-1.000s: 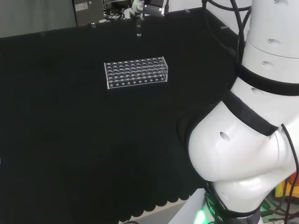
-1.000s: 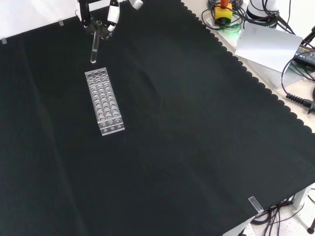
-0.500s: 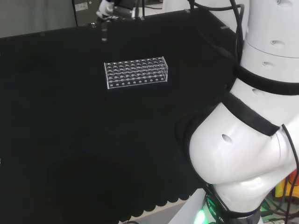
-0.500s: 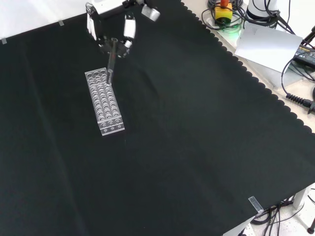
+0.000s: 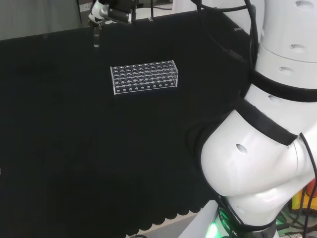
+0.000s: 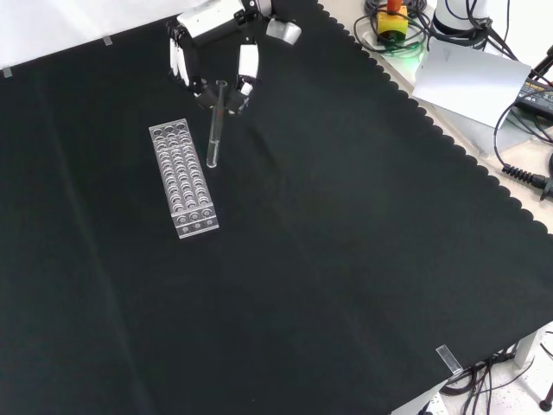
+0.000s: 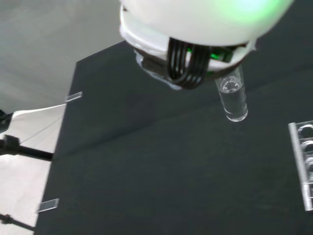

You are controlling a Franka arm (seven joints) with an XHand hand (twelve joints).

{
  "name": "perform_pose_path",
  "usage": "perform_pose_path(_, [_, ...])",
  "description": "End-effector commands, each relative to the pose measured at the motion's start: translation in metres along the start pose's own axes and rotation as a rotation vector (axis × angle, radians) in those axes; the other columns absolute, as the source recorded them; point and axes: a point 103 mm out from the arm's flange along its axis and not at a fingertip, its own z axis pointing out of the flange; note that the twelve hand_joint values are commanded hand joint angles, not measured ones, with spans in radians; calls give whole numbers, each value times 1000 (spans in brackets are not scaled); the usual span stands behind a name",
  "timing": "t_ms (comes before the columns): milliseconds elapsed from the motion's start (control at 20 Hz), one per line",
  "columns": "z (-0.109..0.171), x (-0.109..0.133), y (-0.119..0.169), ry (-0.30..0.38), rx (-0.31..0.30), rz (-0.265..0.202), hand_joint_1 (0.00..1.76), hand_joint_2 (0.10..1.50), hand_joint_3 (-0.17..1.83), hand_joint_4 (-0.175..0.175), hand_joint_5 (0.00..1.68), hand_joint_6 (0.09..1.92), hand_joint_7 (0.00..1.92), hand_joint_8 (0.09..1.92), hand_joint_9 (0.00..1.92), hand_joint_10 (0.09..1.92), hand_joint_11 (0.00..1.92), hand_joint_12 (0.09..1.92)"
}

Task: Shake the test tube.

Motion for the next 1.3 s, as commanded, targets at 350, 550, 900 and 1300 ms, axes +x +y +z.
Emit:
perform_pose_path(350, [-68,-144,-4,-189,-139,249,1441,546,736,-175,1380,456,1490,473,1380,422,1095,1071])
perform_pose_path(550, [-95,-182,-7,-234,-186,336,1441,546,736,-175,1381,456,1490,472,1381,422,1094,1072])
perform_pose_path(900, [-101,-186,-6,-241,-189,345,1441,546,736,-175,1381,455,1491,471,1381,421,1094,1074])
perform_pose_path(1300, [-48,-114,5,-211,-106,215,1441,546,736,-175,1381,454,1492,470,1379,422,1093,1076])
